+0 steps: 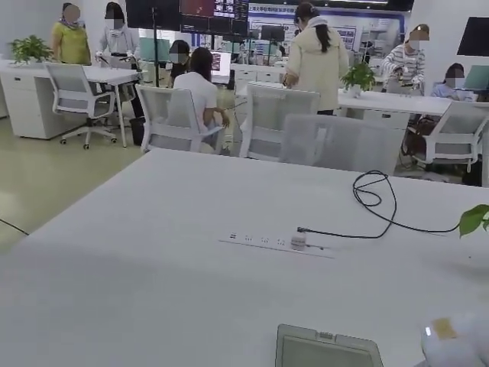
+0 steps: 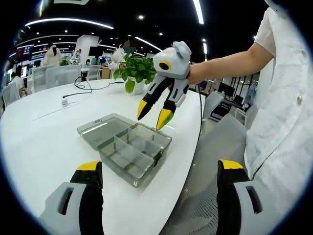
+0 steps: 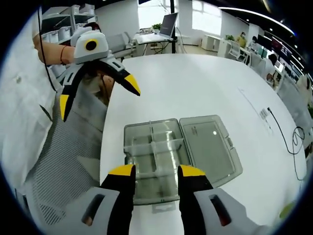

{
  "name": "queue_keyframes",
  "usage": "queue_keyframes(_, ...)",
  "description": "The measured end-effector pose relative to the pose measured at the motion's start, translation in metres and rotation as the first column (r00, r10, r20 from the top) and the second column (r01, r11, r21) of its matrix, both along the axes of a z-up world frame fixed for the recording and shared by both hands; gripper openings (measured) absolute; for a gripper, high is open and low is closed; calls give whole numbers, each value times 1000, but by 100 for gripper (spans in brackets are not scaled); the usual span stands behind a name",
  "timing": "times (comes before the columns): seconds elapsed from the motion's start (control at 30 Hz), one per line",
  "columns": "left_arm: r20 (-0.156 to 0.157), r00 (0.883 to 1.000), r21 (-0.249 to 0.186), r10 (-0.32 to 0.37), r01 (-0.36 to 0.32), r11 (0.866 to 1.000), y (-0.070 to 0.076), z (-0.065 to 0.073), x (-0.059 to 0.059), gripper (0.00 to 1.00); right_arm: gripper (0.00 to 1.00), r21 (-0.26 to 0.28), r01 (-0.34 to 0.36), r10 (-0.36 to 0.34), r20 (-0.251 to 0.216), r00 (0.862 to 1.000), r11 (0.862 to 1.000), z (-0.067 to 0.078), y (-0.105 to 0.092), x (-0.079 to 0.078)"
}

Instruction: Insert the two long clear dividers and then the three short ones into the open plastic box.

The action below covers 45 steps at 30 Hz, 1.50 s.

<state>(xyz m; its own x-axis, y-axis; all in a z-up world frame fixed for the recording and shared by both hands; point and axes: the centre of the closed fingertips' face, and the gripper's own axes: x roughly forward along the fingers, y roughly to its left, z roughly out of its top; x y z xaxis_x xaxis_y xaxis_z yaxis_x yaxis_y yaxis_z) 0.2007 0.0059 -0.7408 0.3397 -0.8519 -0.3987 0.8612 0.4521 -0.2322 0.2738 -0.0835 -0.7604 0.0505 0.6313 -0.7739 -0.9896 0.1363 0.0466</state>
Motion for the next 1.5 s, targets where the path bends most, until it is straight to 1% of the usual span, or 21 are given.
queue_keyframes(0.07, 1, 1000, 2, 0, 0, 1000, 0, 0, 0, 100, 42, 5, 7, -7, 1, 1000, 1000, 2, -4, -2)
queue_keyframes(0.17, 0, 1000, 4, 0, 0, 1000, 1, 1, 0, 100, 47, 8, 13, -13, 3, 1000, 1000, 5, -11, -5)
queue_keyframes(0.37, 4, 1000, 8, -3, 3, 1000, 1, 1, 0, 100, 52, 5, 23, -23, 1, 1000, 1000, 9, -28, -11)
queue_keyframes(0.5, 4, 1000, 10, -5, 5, 1000, 1, 2, 0, 100, 55, -6, 29, -29, 5, 1000, 1000, 10, -40, -13)
queue_keyframes(0.63, 4, 1000, 11, -6, 5, 1000, 1, 2, 0, 100, 55, -25, 41, -40, 7, 999, 999, 9, -59, -14)
queue_keyframes(0.73, 3, 1000, 14, -5, 5, 1000, 2, 2, -1, 100, 56, -51, 55, -55, 7, 998, 997, 4, -75, -15)
queue_keyframes(0.8, 1, 1000, 13, -3, 3, 1000, 2, 2, -1, 100, 57, -62, 64, -64, 0, 998, 996, 1, -83, -16)
queue_keyframes(0.87, 1, 1000, 15, -4, 4, 1000, 2, 2, -1, 100, 57, -88, 67, -68, -4, 998, 994, -5, -95, -16)
queue_keyframes(0.9, 1, 1000, 15, -5, 5, 1000, 2, 2, -1, 100, 58, -111, 63, -64, -5, 998, 992, -9, -104, -18)
queue_keyframes(1.03, 0, 1000, 14, -6, 6, 1000, 3, 2, -1, 100, 58, -155, 59, -62, -14, 998, 986, -19, -126, -20)
queue_keyframes(1.07, 0, 1000, 16, -6, 6, 1000, 3, 2, -1, 100, 58, -158, 60, -63, -15, 998, 986, -20, -128, -21)
queue_keyframes(1.13, -1, 1000, 13, -5, 5, 1000, 3, 2, -1, 100, 58, -181, 59, -63, -16, 998, 982, -24, -138, -21)
queue_keyframes(1.17, -1, 1000, 13, -3, 4, 1000, 4, 2, 0, 100, 58, -202, 51, -55, -13, 998, 978, -27, -145, -20)
queue_keyframes(1.27, -3, 1000, 14, -2, 2, 1000, 4, 2, -1, 100, 58, -243, 26, -30, -15, 999, 970, -35, -158, -20)
queue_keyframes(1.37, -6, 1000, 13, 0, 0, 1000, 4, 1, 0, 100, 58, -297, -9, 3, -19, 1000, 955, -45, -172, -20)
queue_keyframes(1.5, -9, 1000, 15, 1, -1, 1000, 4, 0, -1, 100, 57, -344, -40, 34, -24, 999, 938, -57, -183, -18)
